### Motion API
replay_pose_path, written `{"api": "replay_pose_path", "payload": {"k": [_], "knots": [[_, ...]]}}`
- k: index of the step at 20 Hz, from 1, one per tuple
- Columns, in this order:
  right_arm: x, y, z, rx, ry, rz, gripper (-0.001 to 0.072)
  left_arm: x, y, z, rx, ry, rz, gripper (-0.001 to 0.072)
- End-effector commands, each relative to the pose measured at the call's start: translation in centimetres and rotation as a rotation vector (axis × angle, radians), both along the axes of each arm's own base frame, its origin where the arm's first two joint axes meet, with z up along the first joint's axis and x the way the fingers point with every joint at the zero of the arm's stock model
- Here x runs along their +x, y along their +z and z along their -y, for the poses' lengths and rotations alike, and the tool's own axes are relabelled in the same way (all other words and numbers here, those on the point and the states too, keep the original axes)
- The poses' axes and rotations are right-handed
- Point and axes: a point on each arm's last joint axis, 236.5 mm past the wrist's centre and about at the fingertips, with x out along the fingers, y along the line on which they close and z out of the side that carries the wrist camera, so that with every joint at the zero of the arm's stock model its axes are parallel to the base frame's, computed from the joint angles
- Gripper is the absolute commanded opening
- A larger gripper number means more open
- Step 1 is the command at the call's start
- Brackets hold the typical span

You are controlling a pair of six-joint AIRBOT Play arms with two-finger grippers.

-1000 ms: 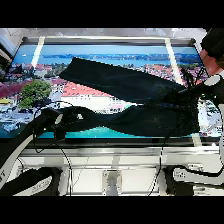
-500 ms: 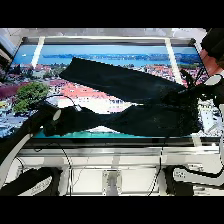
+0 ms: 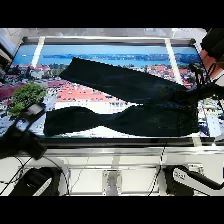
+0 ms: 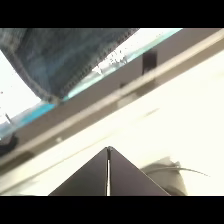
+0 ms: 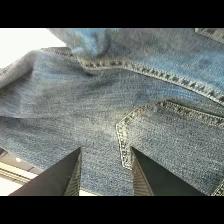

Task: Fold the clothes and pants, and hang the long-sleeved shirts on hangers.

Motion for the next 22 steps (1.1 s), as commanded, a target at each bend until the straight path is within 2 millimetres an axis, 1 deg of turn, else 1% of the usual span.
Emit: {"api": "replay_pose_path", "payload": {"k": [1, 2, 3, 4, 6, 8, 9, 10, 11, 12, 13, 14, 16, 18, 20, 22], "knots": [[-0.2, 1.1, -0.4, 0.01, 0.002, 0.03, 0.0337, -2.7, 1.0, -0.8, -0.044, 0.01, 0.033, 0.0034], [-0.2, 1.2, -0.7, 0.02, 0.004, 0.029, 0.0337, -2.5, 0.2, -0.7, -0.021, 0.0, -0.001, 0.0132], [-0.2, 1.2, -0.8, 0.026, 0.004, 0.027, 0.0337, -2.2, -1.0, -0.8, 0.01, -0.002, -0.047, 0.0204], [-0.4, 1.2, -0.8, 0.028, 0.007, 0.021, 0.0337, -2.0, -2.8, -0.7, 0.052, -0.025, -0.108, 0.0243], [-0.7, 1.2, -1.0, 0.031, 0.013, 0.009, 0.0337, -1.0, -6.8, -0.3, 0.131, -0.121, -0.196, 0.0244], [-1.0, 1.1, -1.1, 0.034, 0.02, -0.005, 0.0329, 1.2, -10.6, -0.1, 0.202, -0.193, -0.22, 0.0244], [-1.1, 1.1, -1.1, 0.035, 0.021, -0.008, 0.0296, 2.5, -11.9, -0.2, 0.236, -0.21, -0.219, 0.0244], [-1.1, 1.1, -1.1, 0.034, 0.021, -0.007, 0.0191, 3.9, -13.0, 0.0, 0.264, -0.233, -0.217, 0.0244], [-1.0, 1.1, -1.0, 0.033, 0.02, -0.005, 0.0048, 5.1, -14.0, 0.6, 0.276, -0.261, -0.217, 0.0264], [-0.8, 1.1, -0.9, 0.029, 0.015, 0.004, 0.0003, 6.2, -15.2, 1.1, 0.289, -0.302, -0.225, 0.0309], [-0.5, 1.2, -0.8, 0.025, 0.009, 0.016, 0.0003, 7.0, -16.5, 1.6, 0.303, -0.336, -0.238, 0.038], [-0.2, 1.2, -0.7, 0.022, 0.003, 0.027, 0.0003, 7.7, -18.0, 1.6, 0.332, -0.366, -0.264, 0.0413], [0.2, 1.2, -0.5, 0.019, -0.005, 0.039, 0.0004, 8.5, -20.6, 0.9, 0.403, -0.402, -0.32, 0.0418], [0.2, 0.9, -0.5, 0.017, -0.008, 0.036, 0.0004, 8.9, -22.8, 0.9, 0.427, -0.427, -0.366, 0.0419], [0.0, 0.2, -0.5, 0.02, -0.014, 0.024, 0.0004, 9.8, -24.0, 1.6, 0.417, -0.442, -0.356, 0.0419], [-0.7, -1.1, -0.7, 0.028, -0.015, -0.01, 0.0003, 11.4, -24.3, 2.7, 0.392, -0.456, -0.293, 0.0418]]}}
